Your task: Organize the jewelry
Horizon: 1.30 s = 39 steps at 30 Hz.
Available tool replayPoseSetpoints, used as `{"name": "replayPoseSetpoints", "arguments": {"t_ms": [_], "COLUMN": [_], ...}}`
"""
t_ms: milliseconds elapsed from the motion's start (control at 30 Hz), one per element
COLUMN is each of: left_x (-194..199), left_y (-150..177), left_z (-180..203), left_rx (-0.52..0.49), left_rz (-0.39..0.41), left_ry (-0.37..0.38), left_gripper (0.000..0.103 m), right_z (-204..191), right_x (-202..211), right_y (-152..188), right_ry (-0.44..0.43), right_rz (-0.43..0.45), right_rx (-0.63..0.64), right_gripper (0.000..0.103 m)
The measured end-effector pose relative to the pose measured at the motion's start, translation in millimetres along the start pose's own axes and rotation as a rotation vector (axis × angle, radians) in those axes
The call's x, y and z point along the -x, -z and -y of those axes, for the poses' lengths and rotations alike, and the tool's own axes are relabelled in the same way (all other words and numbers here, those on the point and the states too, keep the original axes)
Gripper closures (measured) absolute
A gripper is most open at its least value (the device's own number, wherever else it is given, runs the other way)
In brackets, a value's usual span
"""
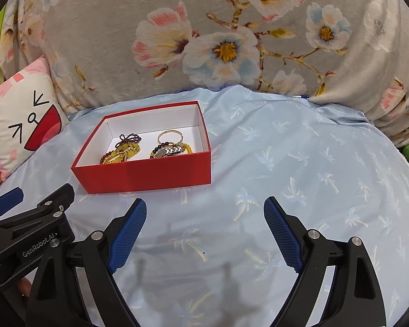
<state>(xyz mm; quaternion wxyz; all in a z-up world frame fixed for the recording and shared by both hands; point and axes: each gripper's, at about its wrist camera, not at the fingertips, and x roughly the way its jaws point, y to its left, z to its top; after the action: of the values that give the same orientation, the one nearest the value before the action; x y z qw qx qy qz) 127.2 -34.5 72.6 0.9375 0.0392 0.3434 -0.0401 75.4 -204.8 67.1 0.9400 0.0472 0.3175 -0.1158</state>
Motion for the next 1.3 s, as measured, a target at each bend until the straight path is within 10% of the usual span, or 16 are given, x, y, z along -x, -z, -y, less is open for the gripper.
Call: {"name": "replayPoseSetpoints", "arguments": {"t_ms": [1300], "left_x": [-4.8], "left_y": [5.0], "left_z": [-2.2], "left_rx": [0.001], "left_rz": [-0.023], "left_ry": [-0.054], "left_gripper": [0.008], "right_z": [-5.6], "right_x": [-2.8], "right_y": [4.8], "right_ry": [-0.005], "right_rz": [-0.013], "right_rx": [0.020], "right_gripper": [0.019]}}
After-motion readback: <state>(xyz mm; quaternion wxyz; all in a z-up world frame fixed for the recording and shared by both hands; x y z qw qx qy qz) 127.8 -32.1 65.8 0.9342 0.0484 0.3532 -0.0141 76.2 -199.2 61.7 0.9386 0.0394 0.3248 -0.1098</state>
